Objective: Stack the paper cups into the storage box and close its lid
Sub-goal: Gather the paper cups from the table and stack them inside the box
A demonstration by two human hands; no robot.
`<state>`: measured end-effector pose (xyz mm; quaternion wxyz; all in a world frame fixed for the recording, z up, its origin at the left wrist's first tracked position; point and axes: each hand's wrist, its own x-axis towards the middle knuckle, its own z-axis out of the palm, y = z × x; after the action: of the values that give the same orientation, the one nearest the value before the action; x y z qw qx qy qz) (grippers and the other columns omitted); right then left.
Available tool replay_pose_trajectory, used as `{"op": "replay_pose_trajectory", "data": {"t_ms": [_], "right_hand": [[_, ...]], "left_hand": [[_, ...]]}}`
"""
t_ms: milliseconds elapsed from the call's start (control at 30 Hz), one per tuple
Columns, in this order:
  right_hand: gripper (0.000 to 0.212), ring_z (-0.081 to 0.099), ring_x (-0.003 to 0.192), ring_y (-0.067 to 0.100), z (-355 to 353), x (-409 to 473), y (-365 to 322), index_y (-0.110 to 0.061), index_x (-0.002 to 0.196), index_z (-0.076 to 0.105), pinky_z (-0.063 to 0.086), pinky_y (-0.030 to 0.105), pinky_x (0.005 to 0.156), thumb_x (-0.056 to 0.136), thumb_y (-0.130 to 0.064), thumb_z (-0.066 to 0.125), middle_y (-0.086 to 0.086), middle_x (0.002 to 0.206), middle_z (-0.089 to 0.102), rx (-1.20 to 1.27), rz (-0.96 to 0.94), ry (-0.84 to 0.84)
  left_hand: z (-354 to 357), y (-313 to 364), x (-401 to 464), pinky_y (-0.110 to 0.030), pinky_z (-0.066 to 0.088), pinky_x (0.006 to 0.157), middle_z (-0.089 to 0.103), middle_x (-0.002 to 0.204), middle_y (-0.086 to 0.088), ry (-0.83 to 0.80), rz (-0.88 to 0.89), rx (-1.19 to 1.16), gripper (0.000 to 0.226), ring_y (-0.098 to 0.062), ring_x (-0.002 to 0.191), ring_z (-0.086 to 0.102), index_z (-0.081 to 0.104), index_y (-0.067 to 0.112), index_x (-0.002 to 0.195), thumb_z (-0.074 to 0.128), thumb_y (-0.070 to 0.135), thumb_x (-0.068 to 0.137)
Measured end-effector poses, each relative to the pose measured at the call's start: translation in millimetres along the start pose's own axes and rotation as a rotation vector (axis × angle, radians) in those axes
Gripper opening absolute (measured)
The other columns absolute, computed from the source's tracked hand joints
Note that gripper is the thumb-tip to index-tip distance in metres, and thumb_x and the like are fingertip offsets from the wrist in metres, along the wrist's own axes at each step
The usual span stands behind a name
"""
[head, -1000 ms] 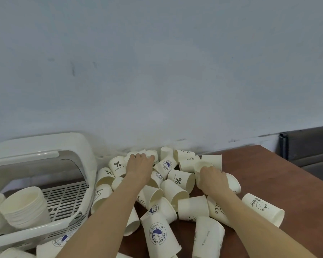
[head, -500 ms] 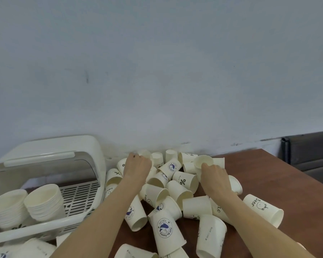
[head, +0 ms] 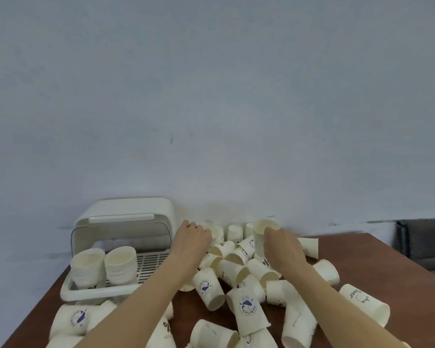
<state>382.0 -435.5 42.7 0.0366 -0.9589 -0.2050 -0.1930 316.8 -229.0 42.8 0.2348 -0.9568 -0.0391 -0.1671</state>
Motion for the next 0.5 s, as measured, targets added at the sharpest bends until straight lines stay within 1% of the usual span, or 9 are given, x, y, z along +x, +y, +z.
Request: {"op": "replay_pose_trajectory", "data": {"t_ms": [33,100,167,233,300,333,400,433,500], "right_hand": [[0.011,0.051,0.08,0.027,-5,-3,-8,-0.014,0.087,0.039,0.03,0.031,0.066,0.089,-0.003,0.038,0.005,0.081,0.055,0.012,-0.012,0.001],[0.011,0.048,0.078,0.025,-15,-8,-25,-0.014,0.088,0.041,0.031,0.03,0.066,0.09,-0.004,0.038,0.004,0.084,0.057,0.032,-0.043,0.012],[0.013,0.055,0.083,0.026,-23,-11,-40,-0.015,0.089,0.045,0.032,0.03,0.066,0.091,-0.005,0.038,0.006,0.094,0.063,0.044,-0.083,0.022],[0.013,0.058,0.087,0.027,-27,-13,-57,-0.014,0.089,0.046,0.033,0.031,0.067,0.09,-0.004,0.038,0.008,0.095,0.064,0.059,-0.122,0.024],[0.017,0.055,0.081,0.027,-30,-13,-75,-0.013,0.092,0.051,0.032,0.032,0.066,0.089,-0.003,0.038,0.007,0.09,0.062,0.062,-0.156,0.023],[0.019,0.05,0.077,0.027,-31,-13,-84,-0.013,0.093,0.052,0.032,0.032,0.066,0.088,-0.002,0.037,0.005,0.083,0.058,0.063,-0.174,0.025],[0.017,0.043,0.073,0.025,-32,-15,-104,-0.015,0.088,0.048,0.031,0.033,0.066,0.087,-0.002,0.037,0.001,0.068,0.043,0.078,-0.218,0.031],[0.015,0.043,0.073,0.026,-32,-15,-114,-0.015,0.086,0.044,0.031,0.033,0.065,0.087,-0.002,0.037,0.0,0.066,0.038,0.088,-0.244,0.029],[0.014,0.047,0.076,0.028,-32,-16,-134,-0.015,0.084,0.041,0.031,0.033,0.065,0.087,-0.001,0.038,0.005,0.072,0.046,0.097,-0.294,0.029]], "left_hand": [[-2,-4,-7,-0.038,0.034,0.094,0.063,0.111,-0.009,-0.001,-0.006,-0.004,0.028,-0.028,0.107,0.055,0.057,0.009,0.113,0.046,-0.001,0.089],[-5,-14,-20,-0.037,0.035,0.093,0.063,0.11,-0.008,-0.003,-0.029,-0.015,0.027,-0.028,0.106,0.055,0.056,0.01,0.112,0.046,0.0,0.089],[-9,-24,-31,-0.037,0.036,0.091,0.064,0.108,-0.008,-0.001,-0.051,-0.026,0.027,-0.028,0.104,0.056,0.056,0.011,0.112,0.048,0.0,0.088],[-13,-37,-42,-0.036,0.038,0.09,0.064,0.107,-0.007,0.008,-0.075,-0.037,0.027,-0.027,0.103,0.057,0.055,0.012,0.11,0.049,0.001,0.087],[-17,-49,-52,-0.035,0.039,0.088,0.064,0.107,-0.007,0.017,-0.105,-0.057,0.026,-0.027,0.104,0.057,0.055,0.013,0.11,0.048,0.002,0.087],[-17,-55,-58,-0.035,0.038,0.087,0.064,0.108,-0.007,0.02,-0.125,-0.069,0.026,-0.027,0.105,0.057,0.055,0.014,0.11,0.048,0.002,0.087],[-17,-67,-68,-0.035,0.038,0.086,0.064,0.108,-0.006,0.019,-0.162,-0.093,0.026,-0.026,0.104,0.058,0.055,0.016,0.109,0.049,0.004,0.087],[-16,-74,-74,-0.035,0.038,0.086,0.064,0.108,-0.005,0.014,-0.18,-0.107,0.025,-0.025,0.103,0.058,0.055,0.016,0.108,0.048,0.004,0.087],[-15,-88,-84,-0.035,0.038,0.086,0.063,0.108,-0.005,0.011,-0.22,-0.122,0.026,-0.026,0.101,0.059,0.055,0.016,0.108,0.047,0.002,0.087]]}}
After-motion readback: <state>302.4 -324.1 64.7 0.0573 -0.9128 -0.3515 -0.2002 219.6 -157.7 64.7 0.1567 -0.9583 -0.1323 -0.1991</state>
